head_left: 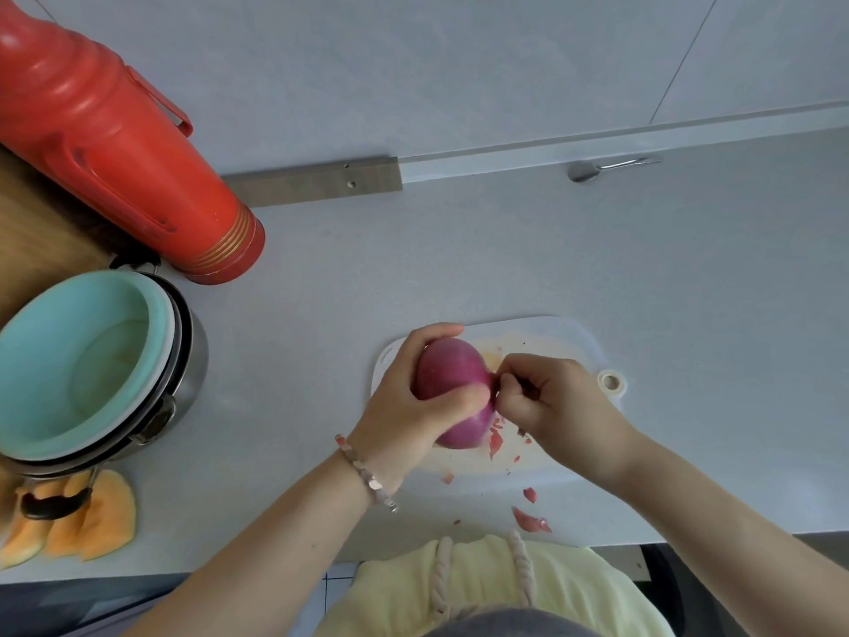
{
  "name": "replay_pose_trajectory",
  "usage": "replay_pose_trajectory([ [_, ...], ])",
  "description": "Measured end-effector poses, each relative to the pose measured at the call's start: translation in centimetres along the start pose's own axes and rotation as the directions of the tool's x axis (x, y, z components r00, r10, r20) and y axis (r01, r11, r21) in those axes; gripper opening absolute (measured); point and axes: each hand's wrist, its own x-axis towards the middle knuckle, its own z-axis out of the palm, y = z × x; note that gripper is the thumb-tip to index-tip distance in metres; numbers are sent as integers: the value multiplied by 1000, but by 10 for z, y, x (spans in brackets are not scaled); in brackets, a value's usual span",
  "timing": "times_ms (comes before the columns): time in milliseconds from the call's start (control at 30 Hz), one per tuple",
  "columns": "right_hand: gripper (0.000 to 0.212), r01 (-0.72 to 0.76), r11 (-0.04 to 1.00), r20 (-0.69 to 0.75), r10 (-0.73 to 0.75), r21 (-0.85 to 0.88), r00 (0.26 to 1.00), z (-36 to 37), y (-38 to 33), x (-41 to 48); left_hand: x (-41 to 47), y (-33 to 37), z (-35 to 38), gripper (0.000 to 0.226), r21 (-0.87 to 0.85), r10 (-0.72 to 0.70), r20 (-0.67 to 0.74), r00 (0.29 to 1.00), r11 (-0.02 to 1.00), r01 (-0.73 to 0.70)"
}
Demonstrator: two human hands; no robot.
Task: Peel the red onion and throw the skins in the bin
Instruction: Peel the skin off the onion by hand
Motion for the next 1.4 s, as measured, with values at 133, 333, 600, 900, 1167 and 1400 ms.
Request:
replay_pose_trajectory([
  [133, 40, -25, 997, 94, 32, -76, 995, 1, 2, 5, 5, 2, 7, 42, -206, -198, -48, 979, 961, 184],
  [333, 48, -127, 980, 283, 80, 152, 956, -8, 1, 10, 8, 11, 4, 23, -265, -283, -17, 959, 926, 268],
  [600, 45, 198, 956, -119, -176, 217, 977, 3, 1, 8, 5, 18, 26, 22, -621, -449, 6, 893, 699, 355],
  [900, 43, 97, 972, -139, -68, 213, 988, 3, 14, 3, 18, 1, 37, 13, -182, -25, -323, 946, 983, -37],
  [1167, 42, 81, 956, -160, -37, 281, 986, -6, 9, 6, 38, -1, 25, 29, 428, 664, -119, 738, 705, -566],
  [1400, 35, 369, 928, -115, -372, -44, 921, -10, 6, 1, 53, 1, 27, 15, -53, 67, -371, 926, 994, -93],
])
